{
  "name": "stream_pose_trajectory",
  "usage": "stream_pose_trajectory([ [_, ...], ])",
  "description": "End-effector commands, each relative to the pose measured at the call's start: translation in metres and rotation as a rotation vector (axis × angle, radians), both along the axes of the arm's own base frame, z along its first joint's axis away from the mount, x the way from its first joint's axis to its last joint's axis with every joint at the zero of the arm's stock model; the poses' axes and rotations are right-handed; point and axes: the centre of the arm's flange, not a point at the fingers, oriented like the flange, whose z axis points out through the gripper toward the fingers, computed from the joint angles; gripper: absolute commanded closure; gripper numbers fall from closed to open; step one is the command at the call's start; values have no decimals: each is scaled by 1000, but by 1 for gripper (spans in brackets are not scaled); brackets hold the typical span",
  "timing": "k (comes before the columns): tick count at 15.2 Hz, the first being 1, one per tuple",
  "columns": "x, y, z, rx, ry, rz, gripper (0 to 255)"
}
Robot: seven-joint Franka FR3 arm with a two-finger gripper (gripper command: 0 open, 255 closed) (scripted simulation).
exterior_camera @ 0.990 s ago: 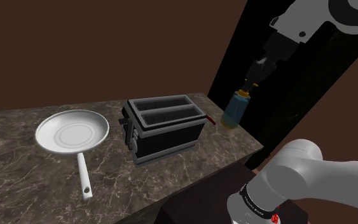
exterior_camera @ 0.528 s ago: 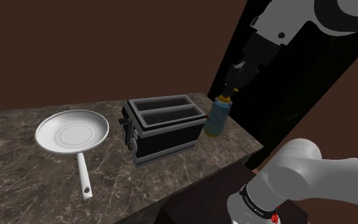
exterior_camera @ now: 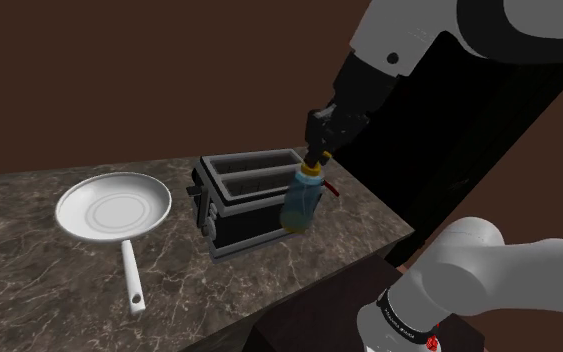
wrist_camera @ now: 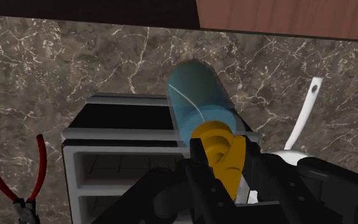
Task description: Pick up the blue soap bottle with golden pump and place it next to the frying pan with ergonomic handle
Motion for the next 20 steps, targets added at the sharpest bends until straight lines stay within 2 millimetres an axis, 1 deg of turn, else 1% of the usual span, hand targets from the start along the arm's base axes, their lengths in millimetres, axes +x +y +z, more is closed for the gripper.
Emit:
stream_pose_trajectory([
  [1,9,25,-4,2,0,0,255],
  [20,77,264,-41,2,0,0,255],
])
